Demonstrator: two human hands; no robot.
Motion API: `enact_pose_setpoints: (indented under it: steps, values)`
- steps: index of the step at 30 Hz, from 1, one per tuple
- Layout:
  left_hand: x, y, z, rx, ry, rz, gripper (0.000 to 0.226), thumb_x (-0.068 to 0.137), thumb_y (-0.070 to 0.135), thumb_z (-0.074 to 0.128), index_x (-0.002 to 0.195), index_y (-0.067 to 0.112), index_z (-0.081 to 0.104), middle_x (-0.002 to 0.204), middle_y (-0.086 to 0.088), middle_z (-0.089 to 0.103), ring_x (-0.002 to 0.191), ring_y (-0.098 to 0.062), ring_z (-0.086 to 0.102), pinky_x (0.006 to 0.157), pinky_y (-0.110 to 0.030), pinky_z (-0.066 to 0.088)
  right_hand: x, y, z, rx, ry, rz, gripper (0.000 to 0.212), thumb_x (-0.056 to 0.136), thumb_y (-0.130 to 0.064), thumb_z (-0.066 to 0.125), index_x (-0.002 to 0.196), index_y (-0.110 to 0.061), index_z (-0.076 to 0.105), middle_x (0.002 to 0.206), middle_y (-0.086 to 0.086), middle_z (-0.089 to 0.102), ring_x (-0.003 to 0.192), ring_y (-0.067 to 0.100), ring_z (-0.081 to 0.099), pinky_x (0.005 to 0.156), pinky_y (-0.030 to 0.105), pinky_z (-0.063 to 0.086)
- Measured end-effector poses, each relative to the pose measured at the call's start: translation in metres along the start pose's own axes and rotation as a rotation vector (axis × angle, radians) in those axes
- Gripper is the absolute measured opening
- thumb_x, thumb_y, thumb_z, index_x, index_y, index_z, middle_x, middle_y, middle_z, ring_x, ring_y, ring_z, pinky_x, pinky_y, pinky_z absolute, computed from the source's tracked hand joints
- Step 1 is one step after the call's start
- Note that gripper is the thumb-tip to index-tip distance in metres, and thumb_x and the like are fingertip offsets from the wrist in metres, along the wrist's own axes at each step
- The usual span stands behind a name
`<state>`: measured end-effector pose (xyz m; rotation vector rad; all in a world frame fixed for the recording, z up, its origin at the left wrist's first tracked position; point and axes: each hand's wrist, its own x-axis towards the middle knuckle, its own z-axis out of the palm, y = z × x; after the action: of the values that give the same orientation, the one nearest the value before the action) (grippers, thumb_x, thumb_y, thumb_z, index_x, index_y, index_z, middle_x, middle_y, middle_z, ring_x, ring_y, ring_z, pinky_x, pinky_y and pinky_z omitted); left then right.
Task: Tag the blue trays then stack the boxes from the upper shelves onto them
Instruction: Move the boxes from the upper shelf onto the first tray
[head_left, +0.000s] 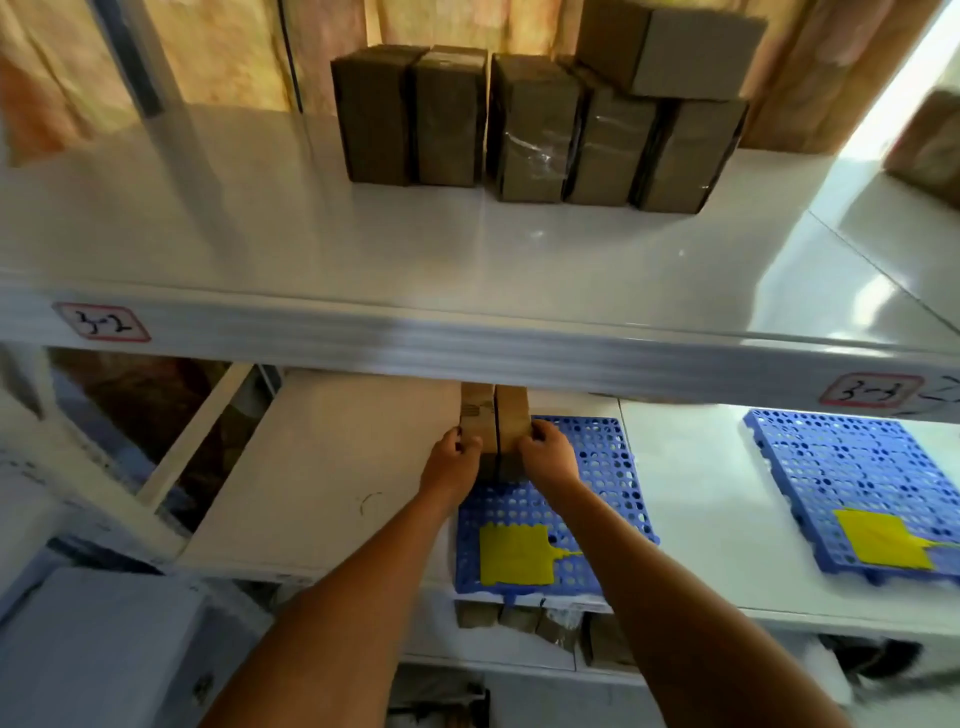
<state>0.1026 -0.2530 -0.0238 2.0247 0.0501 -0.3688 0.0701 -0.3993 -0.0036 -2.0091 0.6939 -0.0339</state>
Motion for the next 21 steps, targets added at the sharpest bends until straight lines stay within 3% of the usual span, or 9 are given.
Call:
enact_pose_setpoints:
  steps: [2,5,8,10,13,15,18,21]
  values:
    - [0.0,-0.004,-0.002,0.004,-0.002,0.011,0.049,0.103,0.042,0.045,0.146,0.018,0.049,0.143,-0.008,0.058,0.124,-0.028,0.057,0.104,-0.042,0.047,-0.002,-0.001,0.003,0.003,-0.002,0.01,0.044,0.099,-0.016,0.05,0.142,-0.016,0.059,0.116,0.005,0.071,0.088,0.019,0.066,0.078,0.036,0.059]
    - [-0.001,-0.011,-0.005,0.03,-0.01,0.005,0.053,0.103,0.046,0.041,0.15,0.02,0.044,0.147,-0.009,0.054,0.129,-0.03,0.054,0.105,-0.041,0.045,-0.007,0.0,0.009,0.002,0.011,0.005,0.045,0.1,-0.018,0.05,0.144,-0.017,0.058,0.125,0.007,0.07,0.098,0.024,0.067,0.084,0.038,0.057]
    - [-0.008,-0.016,-0.007,-0.018,-0.032,-0.028,0.062,0.104,0.051,0.038,0.157,0.019,0.031,0.158,-0.009,0.042,0.141,-0.031,0.043,0.115,-0.044,0.036,-0.012,0.004,0.008,0.024,0.051,-0.012,0.039,0.105,-0.027,0.044,0.14,-0.018,0.059,0.109,0.003,0.067,0.088,0.02,0.064,0.077,0.034,0.051]
    - [-0.012,-0.021,-0.01,-0.068,-0.024,-0.066,0.064,0.105,0.052,0.032,0.159,0.018,0.028,0.162,-0.009,0.036,0.144,-0.031,0.038,0.118,-0.042,0.031,-0.014,0.011,-0.003,-0.012,0.139,-0.009,0.036,0.108,-0.033,0.039,0.131,-0.016,0.061,0.107,0.005,0.067,0.094,0.024,0.066,0.08,0.036,0.049]
    - [-0.019,-0.043,-0.014,-0.013,-0.05,-0.184,0.062,0.107,0.047,0.022,0.15,0.009,0.044,0.154,-0.017,0.045,0.138,-0.035,0.046,0.117,-0.044,0.034,-0.016,0.04,-0.037,-0.247,0.337,0.124,0.041,0.106,-0.034,0.037,0.132,-0.011,0.059,0.127,0.016,0.065,0.114,0.035,0.062,0.088,0.042,0.044]
    - [-0.025,-0.058,-0.015,-0.014,-0.087,-0.299,0.065,0.108,0.047,0.022,0.145,0.003,0.05,0.149,-0.021,0.05,0.134,-0.037,0.049,0.116,-0.045,0.036,-0.019,0.071,-0.065,-0.395,0.379,0.282,0.043,0.105,-0.033,0.036,0.135,-0.008,0.055,0.138,0.019,0.058,0.125,0.037,0.054,0.1,0.046,0.042]
    - [-0.032,-0.066,-0.012,-0.088,-0.15,-0.338,0.06,0.108,0.046,0.029,0.137,0.001,0.057,0.14,-0.022,0.057,0.125,-0.038,0.056,0.11,-0.049,0.043,-0.025,0.119,-0.097,-0.465,0.306,0.498,0.045,0.104,-0.03,0.035,0.135,-0.005,0.054,0.14,0.022,0.054,0.126,0.038,0.051,0.105,0.047,0.04]
    - [-0.032,-0.058,-0.008,-0.164,-0.207,-0.325,0.058,0.107,0.046,0.032,0.13,0.002,0.063,0.132,-0.023,0.062,0.119,-0.039,0.059,0.107,-0.051,0.046,-0.026,0.136,-0.103,-0.457,0.202,0.459,0.04,0.104,-0.022,0.037,0.124,0.0,0.065,0.135,0.026,0.06,0.121,0.041,0.057,0.102,0.042,0.045]
